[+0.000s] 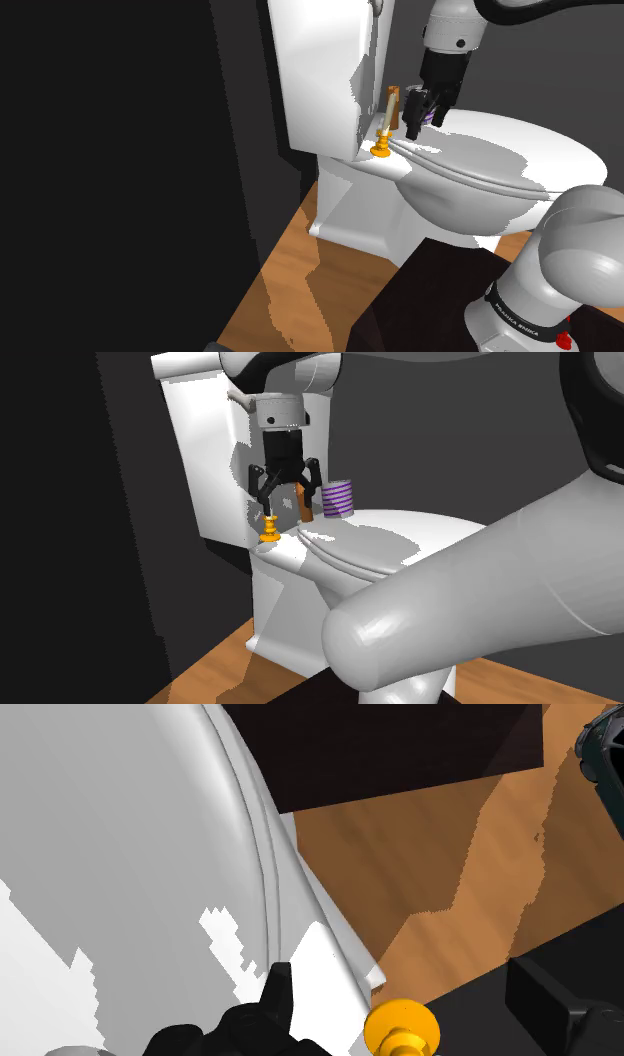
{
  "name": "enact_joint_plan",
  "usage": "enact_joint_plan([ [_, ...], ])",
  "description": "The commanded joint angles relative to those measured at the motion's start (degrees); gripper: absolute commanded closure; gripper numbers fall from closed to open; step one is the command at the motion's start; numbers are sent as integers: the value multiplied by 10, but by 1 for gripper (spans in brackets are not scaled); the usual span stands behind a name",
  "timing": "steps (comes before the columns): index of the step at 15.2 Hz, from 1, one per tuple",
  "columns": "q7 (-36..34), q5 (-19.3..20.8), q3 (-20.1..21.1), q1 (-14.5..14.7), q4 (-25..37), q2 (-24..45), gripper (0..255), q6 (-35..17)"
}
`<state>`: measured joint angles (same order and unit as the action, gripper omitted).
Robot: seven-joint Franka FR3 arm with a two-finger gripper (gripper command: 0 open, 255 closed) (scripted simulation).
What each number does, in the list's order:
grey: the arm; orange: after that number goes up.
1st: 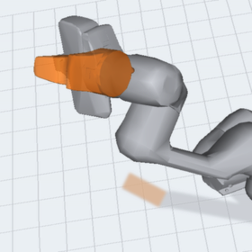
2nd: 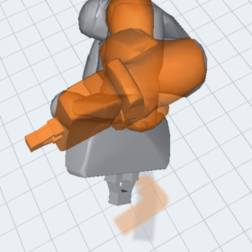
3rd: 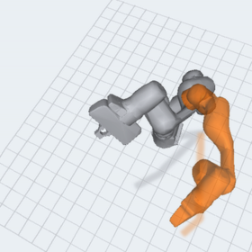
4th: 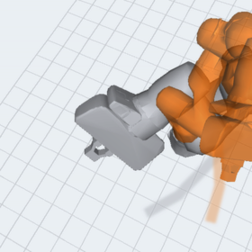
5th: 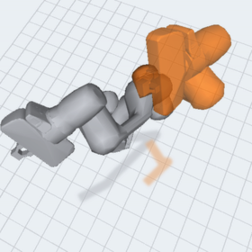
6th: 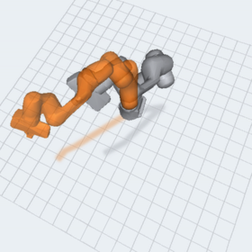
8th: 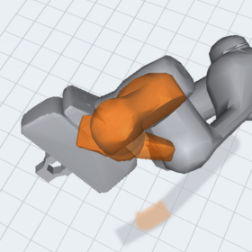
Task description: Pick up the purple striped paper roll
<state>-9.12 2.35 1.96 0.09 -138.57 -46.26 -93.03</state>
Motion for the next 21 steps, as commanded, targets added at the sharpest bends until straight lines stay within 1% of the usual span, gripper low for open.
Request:
enact_joint_plan([
  [1, 0, 0, 0, 0, 0, 0, 0, 0],
  [7, 109, 47, -78, -17, 83, 79, 0, 29],
  [12, 200, 72, -136, -23, 174, 163, 0, 52],
  [16, 275, 82, -179, -27, 260, 242, 0, 73],
  [20, 354, 79, -220, -33, 360, 332, 0, 98],
  [21, 366, 77, -225, -34, 377, 347, 0, 102],
])
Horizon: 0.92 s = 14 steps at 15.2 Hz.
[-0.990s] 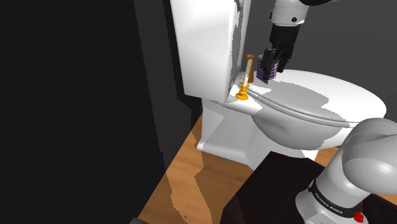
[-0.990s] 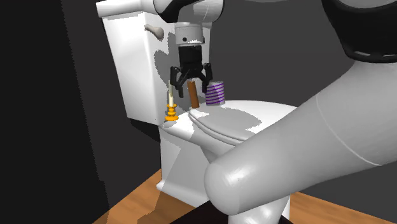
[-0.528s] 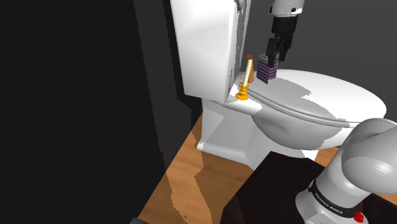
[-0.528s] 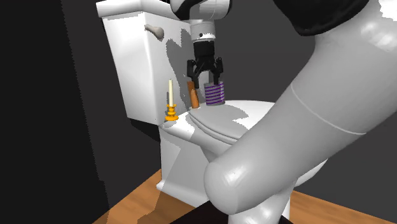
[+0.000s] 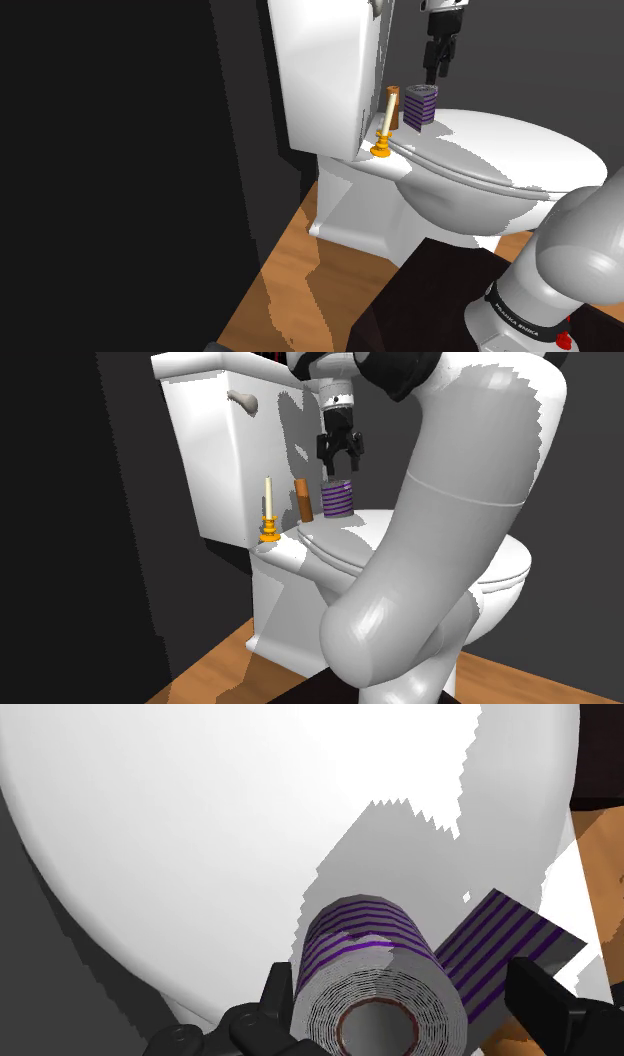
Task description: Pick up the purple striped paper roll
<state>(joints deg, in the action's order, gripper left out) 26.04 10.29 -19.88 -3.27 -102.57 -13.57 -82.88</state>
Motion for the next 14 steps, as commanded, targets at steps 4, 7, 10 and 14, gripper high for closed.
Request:
enact_joint_plan([
  [4, 10, 0, -7, -2, -22, 13, 0, -30],
  [7, 6, 1, -8, -2, -49, 9, 0, -54],
  [10, 6, 1, -8, -2, -54, 8, 255, -58],
  [14, 6, 1, -8, -3, -54, 8, 255, -58],
])
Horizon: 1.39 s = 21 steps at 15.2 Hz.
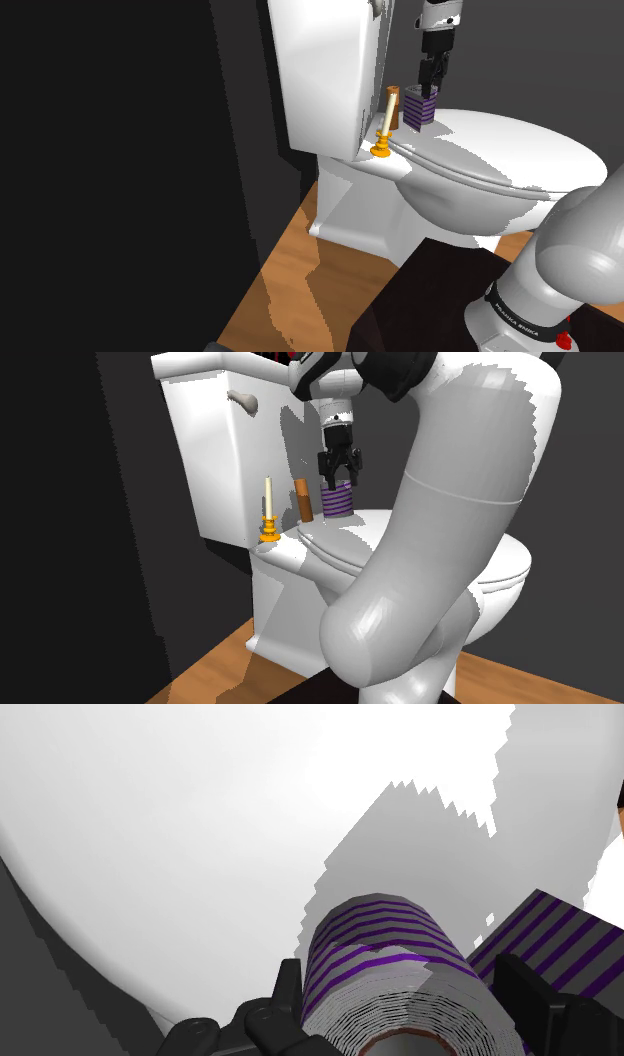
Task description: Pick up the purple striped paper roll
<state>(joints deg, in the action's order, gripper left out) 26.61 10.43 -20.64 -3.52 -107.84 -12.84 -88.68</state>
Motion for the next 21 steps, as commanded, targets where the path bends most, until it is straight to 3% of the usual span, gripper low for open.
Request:
enact_joint_plan([
  [1, 0, 0, 0, 0, -1, 1, 255, 0],
  [5, 0, 0, 0, 0, -1, 1, 255, 0],
  [21, 20, -9, 0, 2, 150, 33, 255, 119],
])
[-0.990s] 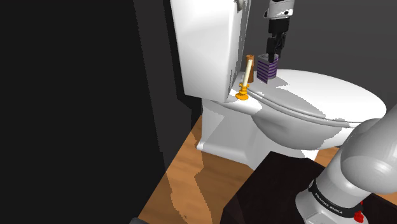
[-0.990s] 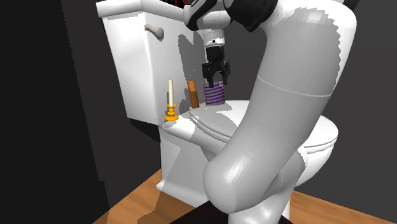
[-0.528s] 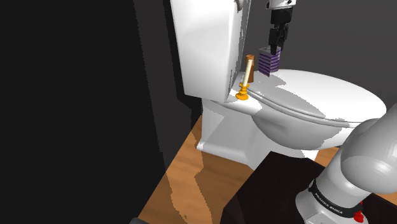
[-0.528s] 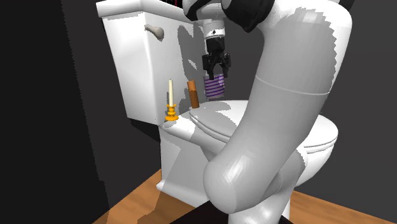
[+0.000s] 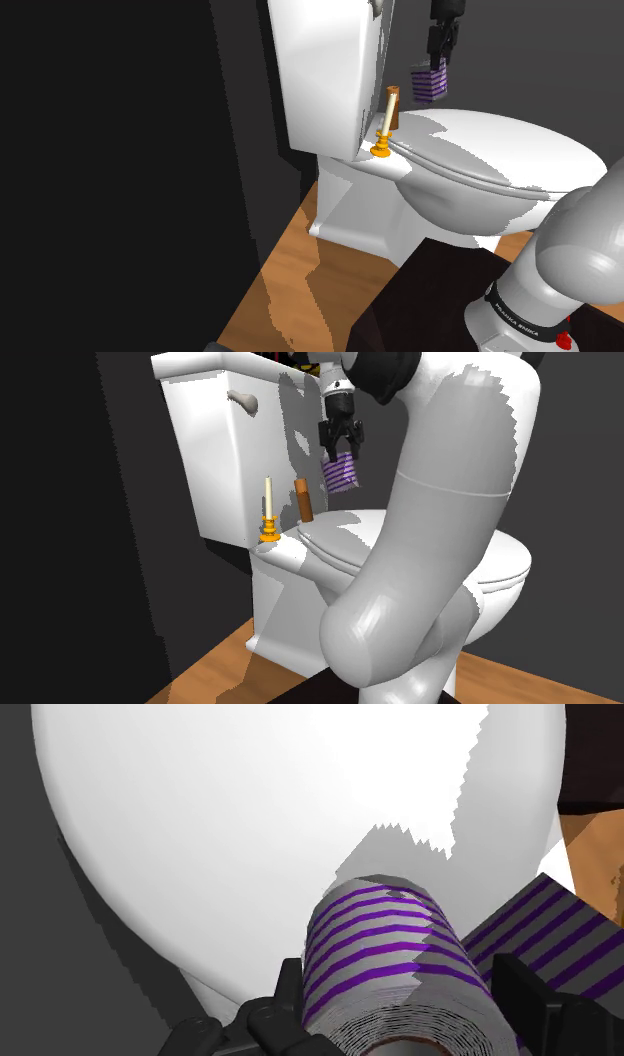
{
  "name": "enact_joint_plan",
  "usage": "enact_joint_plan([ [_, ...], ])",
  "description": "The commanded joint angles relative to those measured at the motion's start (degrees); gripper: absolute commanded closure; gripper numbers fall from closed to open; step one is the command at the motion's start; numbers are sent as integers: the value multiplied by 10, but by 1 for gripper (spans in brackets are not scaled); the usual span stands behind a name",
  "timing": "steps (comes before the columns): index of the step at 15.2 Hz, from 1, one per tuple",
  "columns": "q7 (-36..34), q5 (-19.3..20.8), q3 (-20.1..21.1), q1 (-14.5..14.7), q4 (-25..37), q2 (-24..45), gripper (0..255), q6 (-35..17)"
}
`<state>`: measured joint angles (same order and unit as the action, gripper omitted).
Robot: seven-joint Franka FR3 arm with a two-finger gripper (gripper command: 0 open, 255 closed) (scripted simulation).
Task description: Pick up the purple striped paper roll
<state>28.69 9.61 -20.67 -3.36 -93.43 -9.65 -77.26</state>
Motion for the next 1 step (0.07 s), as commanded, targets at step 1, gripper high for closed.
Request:
enact_joint_plan([
  [1, 0, -1, 1, 0, 6, 1, 255, 5],
])
